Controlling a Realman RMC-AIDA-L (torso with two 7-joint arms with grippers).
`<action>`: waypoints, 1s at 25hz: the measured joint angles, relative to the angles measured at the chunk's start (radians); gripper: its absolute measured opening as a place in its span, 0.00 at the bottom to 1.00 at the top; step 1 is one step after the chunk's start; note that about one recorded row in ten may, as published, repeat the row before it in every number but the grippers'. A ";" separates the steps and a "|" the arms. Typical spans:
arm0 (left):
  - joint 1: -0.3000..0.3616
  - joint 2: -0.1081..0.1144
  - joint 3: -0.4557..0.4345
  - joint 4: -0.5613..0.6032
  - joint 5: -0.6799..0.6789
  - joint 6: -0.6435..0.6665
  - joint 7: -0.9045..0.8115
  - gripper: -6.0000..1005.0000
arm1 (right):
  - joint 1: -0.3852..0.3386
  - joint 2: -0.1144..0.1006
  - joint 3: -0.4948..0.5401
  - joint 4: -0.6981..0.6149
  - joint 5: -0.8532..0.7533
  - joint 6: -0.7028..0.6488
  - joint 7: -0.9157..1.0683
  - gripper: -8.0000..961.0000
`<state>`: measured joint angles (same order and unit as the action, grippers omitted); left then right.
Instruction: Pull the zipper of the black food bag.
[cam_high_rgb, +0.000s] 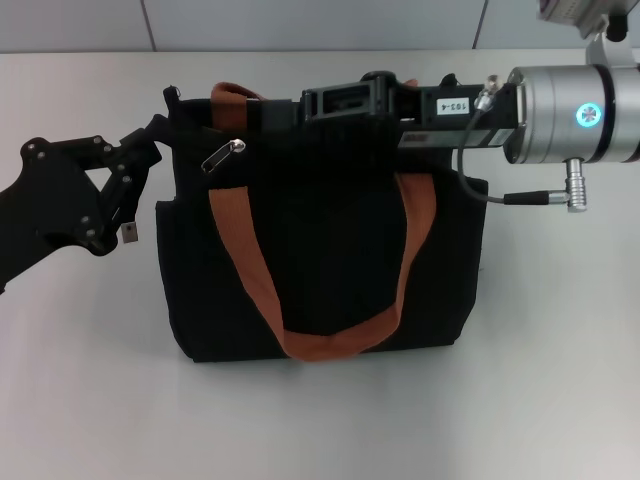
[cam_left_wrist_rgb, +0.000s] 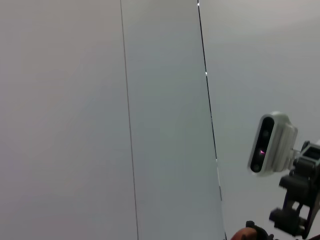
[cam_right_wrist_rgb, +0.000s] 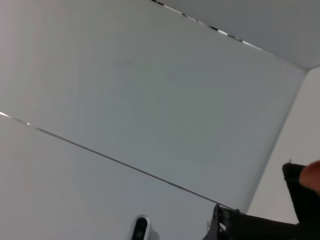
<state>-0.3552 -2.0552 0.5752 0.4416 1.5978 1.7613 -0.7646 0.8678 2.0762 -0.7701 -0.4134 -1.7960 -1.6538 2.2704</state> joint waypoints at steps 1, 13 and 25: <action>-0.001 0.000 0.000 0.000 -0.001 0.001 0.000 0.04 | 0.004 0.000 -0.019 0.000 0.000 0.017 0.018 0.52; -0.009 -0.001 0.000 0.000 -0.012 0.000 -0.024 0.04 | 0.047 0.008 -0.125 0.016 0.002 0.128 0.082 0.32; -0.025 -0.009 0.000 -0.007 -0.013 0.020 -0.026 0.05 | 0.092 0.010 -0.166 0.041 0.005 0.206 0.110 0.32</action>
<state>-0.3798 -2.0646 0.5753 0.4342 1.5845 1.7811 -0.7907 0.9598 2.0863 -0.9360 -0.3721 -1.7910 -1.4477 2.3800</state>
